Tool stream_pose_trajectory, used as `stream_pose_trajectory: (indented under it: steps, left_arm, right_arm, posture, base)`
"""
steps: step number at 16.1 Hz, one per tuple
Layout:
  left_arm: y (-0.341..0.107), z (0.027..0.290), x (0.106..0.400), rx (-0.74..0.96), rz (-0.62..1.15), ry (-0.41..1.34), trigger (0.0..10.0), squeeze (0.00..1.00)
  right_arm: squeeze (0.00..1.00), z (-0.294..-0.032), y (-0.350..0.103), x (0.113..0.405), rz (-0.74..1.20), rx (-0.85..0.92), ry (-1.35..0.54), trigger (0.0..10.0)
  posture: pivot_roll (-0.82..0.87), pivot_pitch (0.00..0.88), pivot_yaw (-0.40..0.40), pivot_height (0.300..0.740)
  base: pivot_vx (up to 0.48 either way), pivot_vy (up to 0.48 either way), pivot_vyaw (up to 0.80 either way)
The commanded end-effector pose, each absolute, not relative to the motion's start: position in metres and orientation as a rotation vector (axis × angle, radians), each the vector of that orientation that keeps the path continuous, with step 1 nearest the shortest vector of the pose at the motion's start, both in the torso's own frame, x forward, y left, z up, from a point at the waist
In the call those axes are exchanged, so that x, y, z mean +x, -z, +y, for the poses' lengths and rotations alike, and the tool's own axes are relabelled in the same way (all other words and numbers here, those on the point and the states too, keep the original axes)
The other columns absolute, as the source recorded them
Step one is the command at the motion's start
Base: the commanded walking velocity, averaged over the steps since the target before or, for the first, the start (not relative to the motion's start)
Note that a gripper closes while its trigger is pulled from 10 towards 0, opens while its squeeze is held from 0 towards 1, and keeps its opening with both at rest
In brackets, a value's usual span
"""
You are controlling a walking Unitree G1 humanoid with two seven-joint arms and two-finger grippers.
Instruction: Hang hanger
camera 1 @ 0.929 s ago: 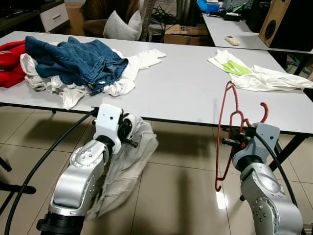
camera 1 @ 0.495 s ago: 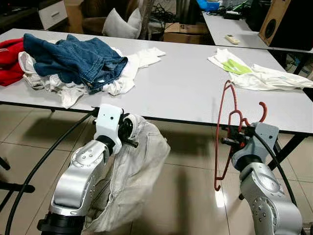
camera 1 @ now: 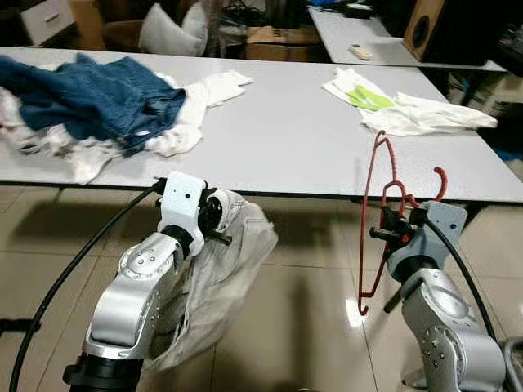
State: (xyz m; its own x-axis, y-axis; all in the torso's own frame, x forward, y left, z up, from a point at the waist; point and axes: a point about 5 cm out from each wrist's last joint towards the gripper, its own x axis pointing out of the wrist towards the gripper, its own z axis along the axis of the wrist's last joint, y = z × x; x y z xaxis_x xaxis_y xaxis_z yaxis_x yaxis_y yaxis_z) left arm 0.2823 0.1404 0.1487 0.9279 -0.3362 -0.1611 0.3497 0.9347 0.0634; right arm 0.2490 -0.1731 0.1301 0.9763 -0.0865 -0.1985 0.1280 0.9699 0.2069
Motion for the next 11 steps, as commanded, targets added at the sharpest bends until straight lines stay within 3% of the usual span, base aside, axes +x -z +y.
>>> stream_pose_trajectory:
  steps: [1,3,6,8,11]
  left_arm:
    - [-0.1597,0.1392,0.2846,0.097,0.097,0.361,10.0,0.00]
    - [-0.1596,0.1398,0.2847,0.097,0.097,0.360,10.0,0.00]
    - [-0.1595,0.1398,0.2849,0.097,0.098,0.360,10.0,0.00]
    - [-0.1596,0.1401,0.2848,0.095,0.096,0.359,10.0,0.00]
    - [-0.1595,0.1399,0.2848,0.095,0.096,0.357,10.0,0.00]
  right_arm:
    - [0.00,-0.1728,-0.1304,0.2503,0.188,0.218,0.110,10.0]
    - [0.00,-0.1719,-0.1305,0.2504,0.188,0.219,0.101,10.0]
    - [0.00,-0.1713,-0.1292,0.2504,0.199,0.226,0.099,10.0]
    - [0.00,-0.1711,-0.1295,0.2503,0.194,0.220,0.100,10.0]
    - [0.00,-0.1710,-0.1286,0.2503,0.204,0.223,0.094,10.0]
  posture:
    - [-0.14,0.000,-0.014,0.740]
    - [-0.14,0.000,-0.013,0.740]
    - [-0.14,0.000,-0.013,0.740]
    - [-0.14,0.000,-0.013,0.740]
    - [-0.14,0.000,-0.013,0.740]
  base:
    - [0.000,0.000,0.00]
    - [0.000,0.000,0.00]
    - [0.000,0.000,-0.80]
    - [0.000,0.000,0.00]
    - [0.000,0.000,-0.76]
